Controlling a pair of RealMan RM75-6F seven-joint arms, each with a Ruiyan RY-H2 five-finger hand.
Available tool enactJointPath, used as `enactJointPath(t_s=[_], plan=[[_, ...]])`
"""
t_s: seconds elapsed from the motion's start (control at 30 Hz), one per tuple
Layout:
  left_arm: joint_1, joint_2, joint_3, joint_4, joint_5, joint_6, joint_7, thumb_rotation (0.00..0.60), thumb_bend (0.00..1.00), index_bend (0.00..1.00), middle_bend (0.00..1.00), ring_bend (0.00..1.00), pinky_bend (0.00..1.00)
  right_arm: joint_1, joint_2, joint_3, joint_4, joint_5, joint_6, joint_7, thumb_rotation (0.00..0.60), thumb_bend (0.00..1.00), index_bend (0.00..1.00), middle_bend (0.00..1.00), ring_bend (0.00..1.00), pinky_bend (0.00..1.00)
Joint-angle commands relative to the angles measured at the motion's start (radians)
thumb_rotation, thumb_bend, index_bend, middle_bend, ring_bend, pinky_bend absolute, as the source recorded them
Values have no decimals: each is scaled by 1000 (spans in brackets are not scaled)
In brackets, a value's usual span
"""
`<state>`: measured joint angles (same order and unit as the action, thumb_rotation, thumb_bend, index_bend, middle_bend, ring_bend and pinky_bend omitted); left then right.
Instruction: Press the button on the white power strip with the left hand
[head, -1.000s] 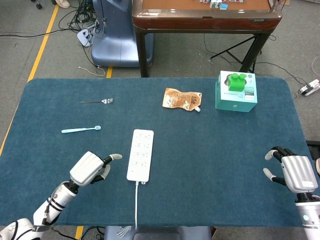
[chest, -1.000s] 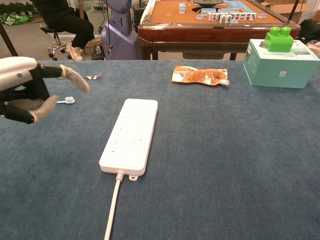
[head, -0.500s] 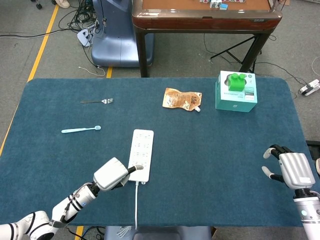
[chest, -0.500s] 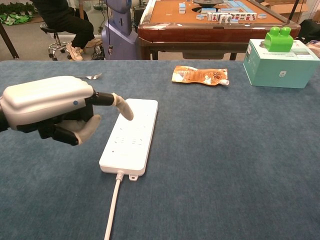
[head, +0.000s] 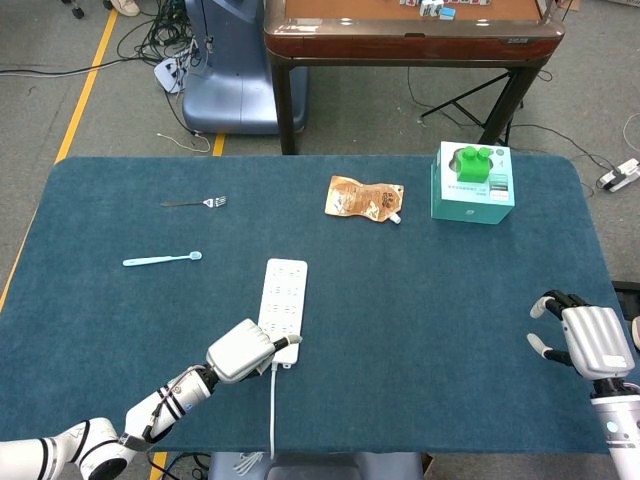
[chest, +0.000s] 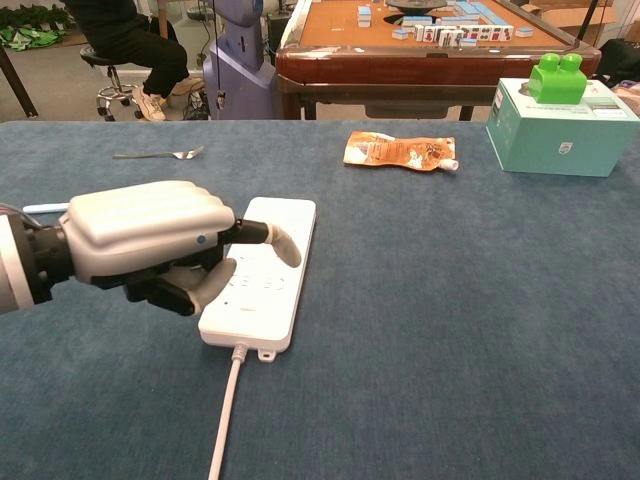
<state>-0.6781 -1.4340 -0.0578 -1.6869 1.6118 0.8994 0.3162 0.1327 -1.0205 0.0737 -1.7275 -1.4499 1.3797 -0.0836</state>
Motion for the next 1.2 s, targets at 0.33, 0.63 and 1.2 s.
enactJointPath(t_s=[0.33, 0.63, 1.2], plan=[[1, -14, 31, 26, -65, -8, 34, 600, 801, 288, 1000, 960, 1000, 4, -7, -7, 6, -1, -10, 4, 600, 188, 488, 401, 414, 651], [9, -25, 57, 58, -68, 11, 5, 600, 801, 316, 1000, 962, 1000, 12, -22, -9, 14, 2, -24, 3, 600, 188, 488, 400, 414, 651], [18, -53, 71, 108, -95, 30, -28, 600, 801, 332, 1000, 962, 1000, 27, -29, -8, 9, 10, -43, -13, 600, 188, 488, 401, 414, 651]])
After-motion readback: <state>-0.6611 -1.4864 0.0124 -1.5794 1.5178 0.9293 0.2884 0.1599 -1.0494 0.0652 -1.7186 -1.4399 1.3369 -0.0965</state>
